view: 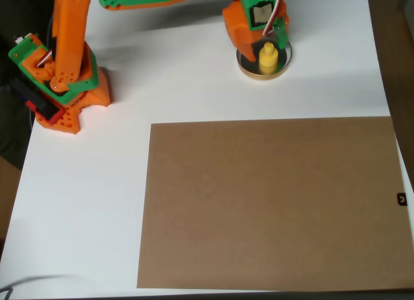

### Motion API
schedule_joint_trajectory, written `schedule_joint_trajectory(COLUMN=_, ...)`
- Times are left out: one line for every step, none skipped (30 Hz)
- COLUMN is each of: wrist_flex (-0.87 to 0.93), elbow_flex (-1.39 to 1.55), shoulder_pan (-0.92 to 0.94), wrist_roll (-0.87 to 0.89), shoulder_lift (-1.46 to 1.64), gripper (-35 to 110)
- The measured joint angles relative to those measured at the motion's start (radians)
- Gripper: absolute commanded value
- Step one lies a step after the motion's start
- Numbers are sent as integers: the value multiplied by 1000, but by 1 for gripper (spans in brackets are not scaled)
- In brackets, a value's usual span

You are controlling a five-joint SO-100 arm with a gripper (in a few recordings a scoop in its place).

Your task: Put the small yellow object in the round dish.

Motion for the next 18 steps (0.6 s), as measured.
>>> schedule_joint_trajectory(wrist_flex=2, elbow_flex=0, shoulder_pan=-3, wrist_roll=0, shoulder_lift=0, gripper=21)
schedule_joint_trajectory(wrist_flex=9, elbow_flex=0, shoulder_pan=-6, wrist_roll=0, shoulder_lift=2, gripper=21)
schedule_joint_trajectory(wrist_flex=18, elbow_flex=0, shoulder_pan=-11, wrist_roll=0, shoulder_lift=5, gripper=21)
schedule_joint_trajectory(wrist_flex=28, elbow_flex=0, shoulder_pan=-11, wrist_roll=-3, shoulder_lift=9, gripper=21)
schedule_joint_trajectory(wrist_flex=34, elbow_flex=-2, shoulder_pan=-8, wrist_roll=-9, shoulder_lift=17, gripper=21)
schedule_joint_trajectory(wrist_flex=46, elbow_flex=-5, shoulder_pan=0, wrist_roll=-11, shoulder_lift=28, gripper=21)
schedule_joint_trajectory(wrist_flex=61, elbow_flex=-9, shoulder_pan=9, wrist_roll=-15, shoulder_lift=40, gripper=21)
schedule_joint_trajectory(wrist_flex=72, elbow_flex=-12, shoulder_pan=17, wrist_roll=-17, shoulder_lift=54, gripper=21)
schedule_joint_trajectory(wrist_flex=80, elbow_flex=-12, shoulder_pan=28, wrist_roll=-23, shoulder_lift=67, gripper=22)
schedule_joint_trajectory(wrist_flex=94, elbow_flex=-14, shoulder_pan=38, wrist_roll=-29, shoulder_lift=81, gripper=22)
schedule_joint_trajectory(wrist_flex=109, elbow_flex=-14, shoulder_pan=48, wrist_roll=-41, shoulder_lift=103, gripper=22)
schedule_joint_trajectory(wrist_flex=115, elbow_flex=-11, shoulder_pan=57, wrist_roll=-57, shoulder_lift=127, gripper=22)
schedule_joint_trajectory(wrist_flex=118, elbow_flex=-8, shoulder_pan=63, wrist_roll=-69, shoulder_lift=153, gripper=23)
schedule_joint_trajectory(wrist_flex=121, elbow_flex=9, shoulder_pan=67, wrist_roll=-80, shoulder_lift=190, gripper=23)
schedule_joint_trajectory(wrist_flex=129, elbow_flex=35, shoulder_pan=74, wrist_roll=-92, shoulder_lift=227, gripper=23)
schedule_joint_trajectory(wrist_flex=132, elbow_flex=71, shoulder_pan=83, wrist_roll=-107, shoulder_lift=272, gripper=23)
schedule_joint_trajectory(wrist_flex=133, elbow_flex=103, shoulder_pan=92, wrist_roll=-112, shoulder_lift=307, gripper=23)
schedule_joint_trajectory(wrist_flex=132, elbow_flex=141, shoulder_pan=103, wrist_roll=-115, shoulder_lift=351, gripper=23)
